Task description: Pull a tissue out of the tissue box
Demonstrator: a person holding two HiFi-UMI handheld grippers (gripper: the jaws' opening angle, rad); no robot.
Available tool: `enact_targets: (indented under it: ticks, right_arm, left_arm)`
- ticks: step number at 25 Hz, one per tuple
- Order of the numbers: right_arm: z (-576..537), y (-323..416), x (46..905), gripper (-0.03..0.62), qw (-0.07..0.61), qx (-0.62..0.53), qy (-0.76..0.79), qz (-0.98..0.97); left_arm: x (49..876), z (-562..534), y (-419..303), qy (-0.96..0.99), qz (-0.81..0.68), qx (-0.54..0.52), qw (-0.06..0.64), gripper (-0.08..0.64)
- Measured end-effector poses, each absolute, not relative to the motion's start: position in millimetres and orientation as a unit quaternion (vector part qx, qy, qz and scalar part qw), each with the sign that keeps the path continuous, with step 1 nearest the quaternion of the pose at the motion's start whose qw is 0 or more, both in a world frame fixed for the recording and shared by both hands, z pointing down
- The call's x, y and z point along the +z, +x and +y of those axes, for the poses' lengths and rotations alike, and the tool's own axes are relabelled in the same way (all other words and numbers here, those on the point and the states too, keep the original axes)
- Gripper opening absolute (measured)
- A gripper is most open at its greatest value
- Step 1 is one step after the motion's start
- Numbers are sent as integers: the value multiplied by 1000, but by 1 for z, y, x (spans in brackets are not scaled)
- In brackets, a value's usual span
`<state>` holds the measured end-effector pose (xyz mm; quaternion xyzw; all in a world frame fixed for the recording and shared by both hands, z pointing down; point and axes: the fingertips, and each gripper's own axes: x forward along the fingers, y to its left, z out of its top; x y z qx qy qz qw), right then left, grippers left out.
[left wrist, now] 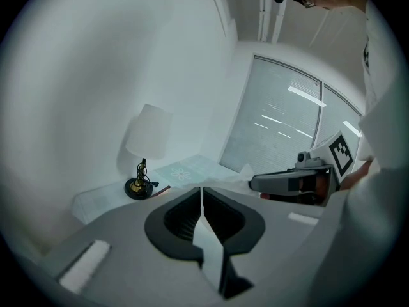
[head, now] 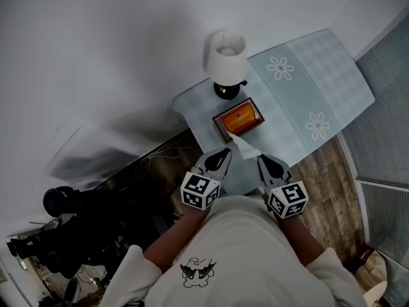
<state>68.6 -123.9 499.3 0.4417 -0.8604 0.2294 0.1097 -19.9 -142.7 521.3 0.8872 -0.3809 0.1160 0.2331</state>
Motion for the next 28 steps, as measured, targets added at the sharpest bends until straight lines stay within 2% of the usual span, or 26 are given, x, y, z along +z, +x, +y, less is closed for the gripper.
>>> enact_targets:
  ticks: [28]
  right_arm:
    - [-128, 71, 499, 14, 118, 222, 438, -863]
  left_arm:
    - [528, -142, -10, 881, -382, 114, 253, 11]
